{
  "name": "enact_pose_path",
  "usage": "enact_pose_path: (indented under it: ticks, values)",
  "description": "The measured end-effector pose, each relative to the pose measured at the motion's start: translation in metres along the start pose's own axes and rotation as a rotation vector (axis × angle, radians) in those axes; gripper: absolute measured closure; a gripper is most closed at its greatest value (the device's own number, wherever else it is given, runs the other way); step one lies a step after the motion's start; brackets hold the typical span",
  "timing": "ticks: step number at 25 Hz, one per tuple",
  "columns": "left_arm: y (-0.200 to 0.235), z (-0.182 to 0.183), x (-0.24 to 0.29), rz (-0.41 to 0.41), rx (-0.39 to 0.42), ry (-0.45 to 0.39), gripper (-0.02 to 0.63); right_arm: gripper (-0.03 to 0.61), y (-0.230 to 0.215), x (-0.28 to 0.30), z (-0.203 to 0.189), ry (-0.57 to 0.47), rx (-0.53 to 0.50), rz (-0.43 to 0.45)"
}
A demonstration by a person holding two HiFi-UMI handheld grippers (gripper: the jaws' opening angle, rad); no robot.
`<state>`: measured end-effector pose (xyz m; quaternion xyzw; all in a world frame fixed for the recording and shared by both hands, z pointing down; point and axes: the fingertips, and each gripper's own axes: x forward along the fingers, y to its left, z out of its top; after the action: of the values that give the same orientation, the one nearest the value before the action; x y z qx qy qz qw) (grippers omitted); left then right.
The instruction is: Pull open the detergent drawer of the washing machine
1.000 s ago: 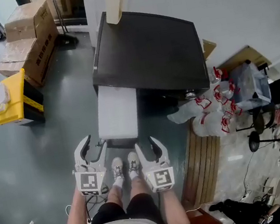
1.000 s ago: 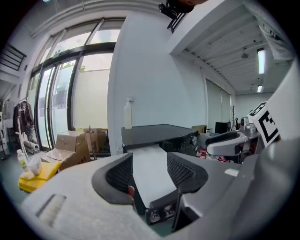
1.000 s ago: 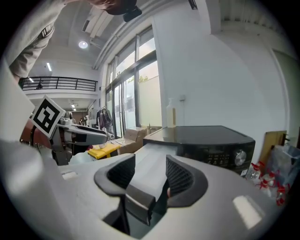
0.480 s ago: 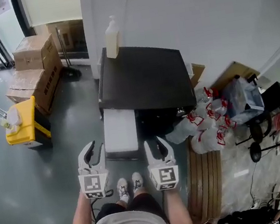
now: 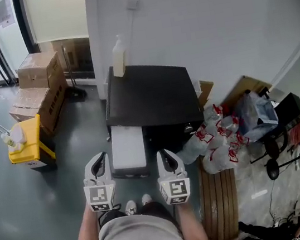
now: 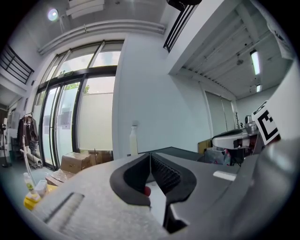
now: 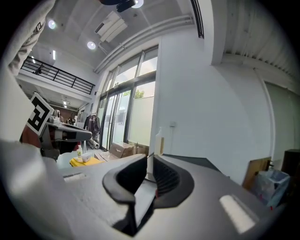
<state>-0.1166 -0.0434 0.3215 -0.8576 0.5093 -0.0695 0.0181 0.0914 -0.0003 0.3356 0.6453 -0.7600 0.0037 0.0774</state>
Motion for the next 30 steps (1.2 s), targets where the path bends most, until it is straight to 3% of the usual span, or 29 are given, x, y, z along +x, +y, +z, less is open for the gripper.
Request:
enact_pose_path:
  ticks: [7,30]
  values:
    - [0.003,0.002,0.004,0.0,0.002,0.0,0.603,0.572,-0.002,0.007,0.01,-0.024,-0.023,-0.007]
    - [0.007,0.004,0.005,-0.006,0.012,-0.007,0.603,0.573,0.004,0.009,0.016,-0.032,-0.032,-0.001]
